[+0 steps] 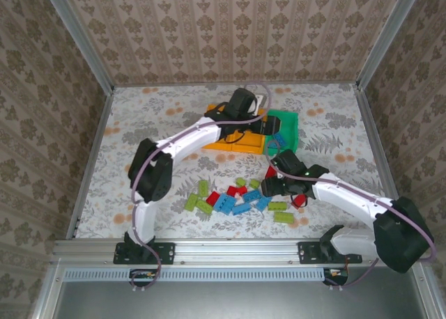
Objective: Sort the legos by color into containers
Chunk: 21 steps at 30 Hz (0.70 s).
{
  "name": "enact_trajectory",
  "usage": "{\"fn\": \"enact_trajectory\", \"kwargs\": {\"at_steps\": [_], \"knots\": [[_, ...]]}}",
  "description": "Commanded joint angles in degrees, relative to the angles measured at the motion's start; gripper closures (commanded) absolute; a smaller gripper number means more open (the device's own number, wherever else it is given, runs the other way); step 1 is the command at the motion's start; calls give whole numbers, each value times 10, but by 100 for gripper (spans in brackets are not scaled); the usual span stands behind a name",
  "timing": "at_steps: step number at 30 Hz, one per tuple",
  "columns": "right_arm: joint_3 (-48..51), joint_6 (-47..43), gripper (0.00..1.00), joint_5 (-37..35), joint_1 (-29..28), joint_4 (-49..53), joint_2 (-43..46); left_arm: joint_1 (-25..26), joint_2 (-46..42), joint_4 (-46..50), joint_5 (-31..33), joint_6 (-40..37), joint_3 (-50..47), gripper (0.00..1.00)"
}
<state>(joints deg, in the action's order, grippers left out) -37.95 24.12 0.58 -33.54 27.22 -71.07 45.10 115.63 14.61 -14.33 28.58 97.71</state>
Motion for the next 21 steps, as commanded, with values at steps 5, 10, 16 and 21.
{"fn": "enact_trajectory", "kwargs": {"at_steps": [5,10,16,21], "knots": [[-41,-18,29,-46,-21,22,-54,-38,-97,-51,10,30,-118,0],[-51,-17,38,-53,-26,21,-82,-52,-142,-56,21,26,-184,0],[-57,-12,51,-67,-34,29,-106,-73,-181,-64,24,32,-243,0],[-67,-6,75,-83,-36,32,-76,-86,-214,-65,33,31,-291,0]]}}
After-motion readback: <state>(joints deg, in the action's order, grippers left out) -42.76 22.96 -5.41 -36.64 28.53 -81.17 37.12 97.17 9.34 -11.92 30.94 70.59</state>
